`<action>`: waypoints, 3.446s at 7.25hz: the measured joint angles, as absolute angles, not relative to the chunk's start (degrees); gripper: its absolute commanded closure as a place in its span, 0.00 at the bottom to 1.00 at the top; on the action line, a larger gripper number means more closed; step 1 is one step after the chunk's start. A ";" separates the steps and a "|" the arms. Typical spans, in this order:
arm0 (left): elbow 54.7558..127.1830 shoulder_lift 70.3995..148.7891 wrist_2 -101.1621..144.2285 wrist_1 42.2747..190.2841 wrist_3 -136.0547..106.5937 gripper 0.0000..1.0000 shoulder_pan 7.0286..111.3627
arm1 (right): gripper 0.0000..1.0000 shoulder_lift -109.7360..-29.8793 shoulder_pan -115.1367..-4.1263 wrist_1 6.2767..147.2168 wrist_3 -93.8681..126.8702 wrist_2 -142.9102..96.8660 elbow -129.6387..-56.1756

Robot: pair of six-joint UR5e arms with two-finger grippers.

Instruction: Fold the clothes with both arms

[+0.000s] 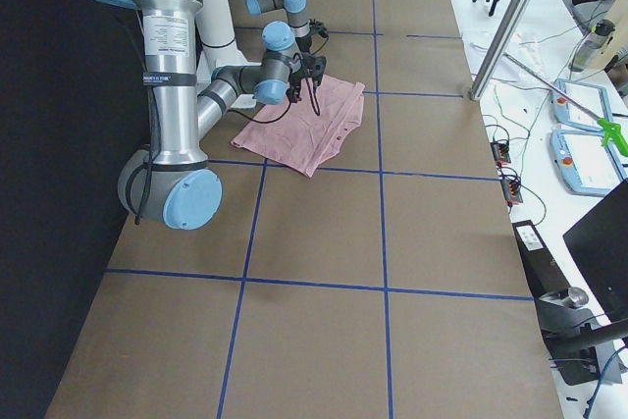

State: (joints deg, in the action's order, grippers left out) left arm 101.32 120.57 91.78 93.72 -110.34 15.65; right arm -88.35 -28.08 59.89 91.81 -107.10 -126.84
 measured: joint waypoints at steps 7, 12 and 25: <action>101.95 120.81 91.89 93.61 -109.93 1.00 15.64 | 0.00 -88.91 -28.95 59.91 91.93 -107.81 -127.08; 103.31 120.78 92.09 93.40 -109.28 1.00 16.46 | 0.00 -89.07 -28.88 59.93 92.16 -107.14 -126.57; 62.22 139.49 85.30 122.93 -81.89 1.00 39.97 | 0.00 -88.00 -28.56 59.85 92.36 -106.52 -124.38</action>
State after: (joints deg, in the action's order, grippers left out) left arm 62.22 139.49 85.30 122.93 -81.89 39.97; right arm -88.00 -28.56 59.85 92.36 -106.52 -124.38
